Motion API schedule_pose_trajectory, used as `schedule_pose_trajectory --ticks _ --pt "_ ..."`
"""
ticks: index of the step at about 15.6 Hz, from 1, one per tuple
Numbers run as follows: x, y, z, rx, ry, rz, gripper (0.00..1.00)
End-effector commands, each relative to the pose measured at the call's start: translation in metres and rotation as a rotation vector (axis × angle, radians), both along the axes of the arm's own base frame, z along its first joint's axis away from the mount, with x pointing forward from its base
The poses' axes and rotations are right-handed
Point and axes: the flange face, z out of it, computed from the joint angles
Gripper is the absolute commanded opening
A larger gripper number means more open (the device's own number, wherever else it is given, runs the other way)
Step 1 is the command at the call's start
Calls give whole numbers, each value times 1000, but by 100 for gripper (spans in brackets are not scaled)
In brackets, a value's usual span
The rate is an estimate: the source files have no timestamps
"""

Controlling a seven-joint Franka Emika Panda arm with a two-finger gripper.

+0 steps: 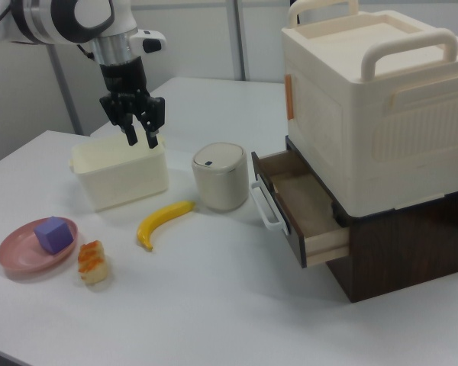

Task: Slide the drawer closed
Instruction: 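Move the gripper toward the open drawer of the brown cabinet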

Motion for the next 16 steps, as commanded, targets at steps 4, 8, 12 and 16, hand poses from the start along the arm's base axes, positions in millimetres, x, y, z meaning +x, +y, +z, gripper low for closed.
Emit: schedule_pose_trajectory --ticks 4,8,12,16 --pt "2 2 -6 25 -7 24 0" --pt "3 2 -12 28 4 12 0" --pt "5 -4 -19 53 -8 -14 0" --pt "7 -5 -48 54 -1 -117 0"
